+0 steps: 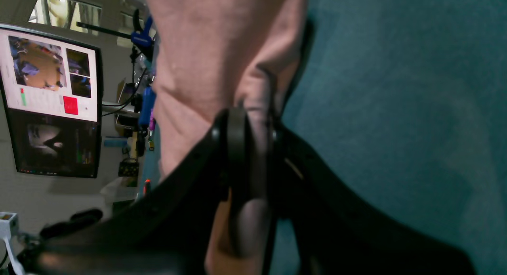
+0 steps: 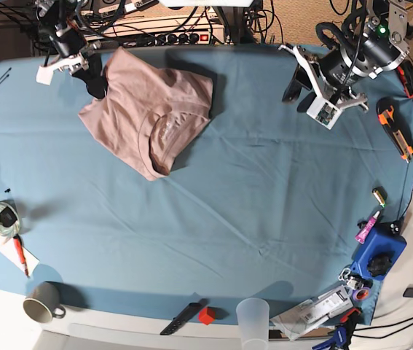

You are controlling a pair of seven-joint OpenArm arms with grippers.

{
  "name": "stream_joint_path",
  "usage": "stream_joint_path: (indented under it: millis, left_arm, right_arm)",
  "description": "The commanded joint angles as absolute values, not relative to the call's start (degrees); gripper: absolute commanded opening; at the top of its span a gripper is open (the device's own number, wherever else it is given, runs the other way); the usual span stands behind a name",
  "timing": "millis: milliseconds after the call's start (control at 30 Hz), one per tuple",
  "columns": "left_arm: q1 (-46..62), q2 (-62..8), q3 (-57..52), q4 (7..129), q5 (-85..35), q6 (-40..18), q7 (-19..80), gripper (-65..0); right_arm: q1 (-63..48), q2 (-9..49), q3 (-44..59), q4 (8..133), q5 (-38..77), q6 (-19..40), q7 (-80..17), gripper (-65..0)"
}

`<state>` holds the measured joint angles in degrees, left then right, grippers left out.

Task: Fold the T-shirt properly
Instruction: 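Pull the bundle with the right gripper to square it on the table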

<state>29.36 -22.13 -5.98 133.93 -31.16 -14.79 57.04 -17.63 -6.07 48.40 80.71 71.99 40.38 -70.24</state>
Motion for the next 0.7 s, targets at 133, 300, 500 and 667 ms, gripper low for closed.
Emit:
stream_joint_path:
  millis: [133,300,500,667]
  left_arm:
    - [28.7,-22.5,-6.1,135.0,-32.7,-14.9,55.4,-47.6]
    - [27.3,-22.5,-6.1,135.0,-33.5,-15.7,55.5,-47.6]
    - [26.5,-22.5,-6.1,135.0,-33.7,-15.7,55.4,-47.6]
    - [26.3,-22.5,-6.1,135.0,-33.9,-15.7,55.5,-47.6]
  right_arm:
    - [-18.1,-7.9,50.4,84.1,68.4,40.0,-75.2,-65.0]
    - [-23.4,-7.9,50.7,89.2,68.5,40.0,-75.0,-65.0]
    - [-27.8,-7.9,52.1,90.2,68.6,40.0,-74.2,-65.0]
    - [-27.4,-7.9,55.7,91.2,71.1,40.0,-74.9,-65.0]
